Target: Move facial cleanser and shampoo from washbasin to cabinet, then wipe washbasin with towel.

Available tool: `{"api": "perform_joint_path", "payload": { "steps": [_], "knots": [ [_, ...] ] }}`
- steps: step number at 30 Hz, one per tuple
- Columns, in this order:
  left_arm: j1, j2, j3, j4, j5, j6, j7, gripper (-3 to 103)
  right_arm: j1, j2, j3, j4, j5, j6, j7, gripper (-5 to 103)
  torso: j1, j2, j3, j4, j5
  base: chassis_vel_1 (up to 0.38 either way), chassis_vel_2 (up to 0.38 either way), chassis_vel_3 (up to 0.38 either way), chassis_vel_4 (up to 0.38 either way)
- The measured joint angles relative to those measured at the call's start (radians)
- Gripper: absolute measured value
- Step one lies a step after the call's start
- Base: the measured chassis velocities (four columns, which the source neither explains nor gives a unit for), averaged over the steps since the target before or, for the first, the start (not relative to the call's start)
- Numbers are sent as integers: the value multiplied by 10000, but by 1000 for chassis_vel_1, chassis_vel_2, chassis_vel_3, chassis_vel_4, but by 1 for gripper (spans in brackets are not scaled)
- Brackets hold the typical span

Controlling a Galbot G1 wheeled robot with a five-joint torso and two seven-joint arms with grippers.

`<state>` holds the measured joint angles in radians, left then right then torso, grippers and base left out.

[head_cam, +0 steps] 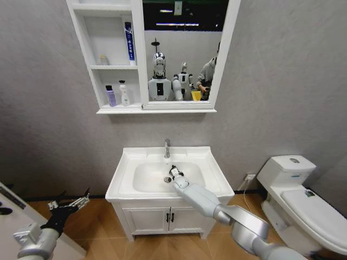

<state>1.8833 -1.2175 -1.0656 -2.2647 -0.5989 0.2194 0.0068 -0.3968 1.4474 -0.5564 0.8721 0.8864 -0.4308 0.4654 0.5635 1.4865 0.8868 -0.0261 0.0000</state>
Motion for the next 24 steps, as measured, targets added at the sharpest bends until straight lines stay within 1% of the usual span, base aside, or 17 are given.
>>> {"api": "perform_joint_path", "payload": {
  "steps": [2, 3, 6, 7, 9, 10, 11, 12, 13, 14, 15, 16, 17, 19, 20, 21, 24],
  "knots": [
    [-1, 0, 0, 0, 0, 0, 0, 100, 1, 222, -36, 186, 662, 30, -65, 3, 0, 0, 0, -1, -1, 0, 0, 0, 0],
    [-1, 0, 0, 0, 0, 0, 0, 100, 1, 222, -36, 186, 662, 30, -65, 3, 0, 0, 0, -1, -1, 0, 0, 0, 0],
    [-1, 0, 0, 0, 0, 0, 0, 100, 18, 544, 60, 299, 1336, 323, -206, 3, 0, 0, 1, 1, -1, 0, 0, 0, 0],
    [-1, 0, 0, 0, 0, 0, 0, 100, 18, 544, 60, 299, 1336, 323, -206, 3, 0, 0, 1, 1, -1, 0, 0, 0, 0],
    [-1, 0, 0, 0, 0, 0, 0, 100, -23, 572, 176, 411, 1730, 274, 154, 3, 0, 1, 0, 2, -1, 0, 0, 0, 0],
    [-1, 0, 0, 0, 0, 0, 0, 100, -23, 572, 176, 411, 1730, 274, 154, 3, 0, 1, 0, 2, -1, 0, 0, 0, 0],
    [-1, 0, 0, 0, 0, 0, 0, 100, -60, 503, 186, 453, 1747, 158, 399, 3, -1, 0, 0, 2, 0, 0, 0, 0, 0],
    [-1, 0, 0, 0, 0, 0, 0, 100, -130, 292, 223, 588, 1782, -107, 953, 3, 0, 0, 0, 1, 0, 0, 0, 0, 0],
    [-1, 0, 0, 0, 0, 0, 0, 100, -130, 292, 223, 588, 1782, -107, 953, 3, 0, 0, 0, 1, 0, 0, 0, 0, 0],
    [-1, 0, 0, 0, 0, 0, 0, 100, -189, 7, 234, 828, 1906, -267, 1551, 3, 0, 0, 0, -3, 0, 0, 0, 0, 0],
    [-1, 0, 0, 0, 0, 0, 0, 100, -203, -274, 185, 1115, 2143, -388, 1939, 3, 0, 0, 0, -4, 1, 0, 0, 0, 0],
    [-1, 0, 0, 0, 0, 0, 0, 100, -203, -274, 185, 1115, 2143, -388, 1939, 3, 0, 0, 0, -4, 1, 0, 0, 0, 0],
    [-1, 0, 0, 0, 0, 0, 0, 100, -194, -670, 97, 1541, 2487, -517, 2280, 3, 0, 0, 1, -5, 1, 0, 0, 0, 0],
    [-1, 0, 0, -1, 0, 0, 1, 100, -145, -1374, 12, 2478, 2885, -605, 2672, 3, 0, 0, 0, -9, 0, 0, 0, 0, 0],
    [-1, 0, 0, 0, 0, 0, 0, 100, -123, -1696, 34, 2977, 3021, -612, 2834, 3, 0, 0, 0, -6, 1, 0, 0, 0, 0],
    [-1, 0, 0, 0, 0, 0, 0, 100, -123, -1696, 34, 2977, 3021, -612, 2834, 3, 0, 0, 0, -6, 1, 0, 0, 0, 0],
    [-1, 0, 0, 0, 0, 0, -1, 100, -7, -2563, 301, 4368, 3399, -638, 3360, 3, 0, 0, 0, -2, 3, 0, 0, 0, 0]
  ]
}}
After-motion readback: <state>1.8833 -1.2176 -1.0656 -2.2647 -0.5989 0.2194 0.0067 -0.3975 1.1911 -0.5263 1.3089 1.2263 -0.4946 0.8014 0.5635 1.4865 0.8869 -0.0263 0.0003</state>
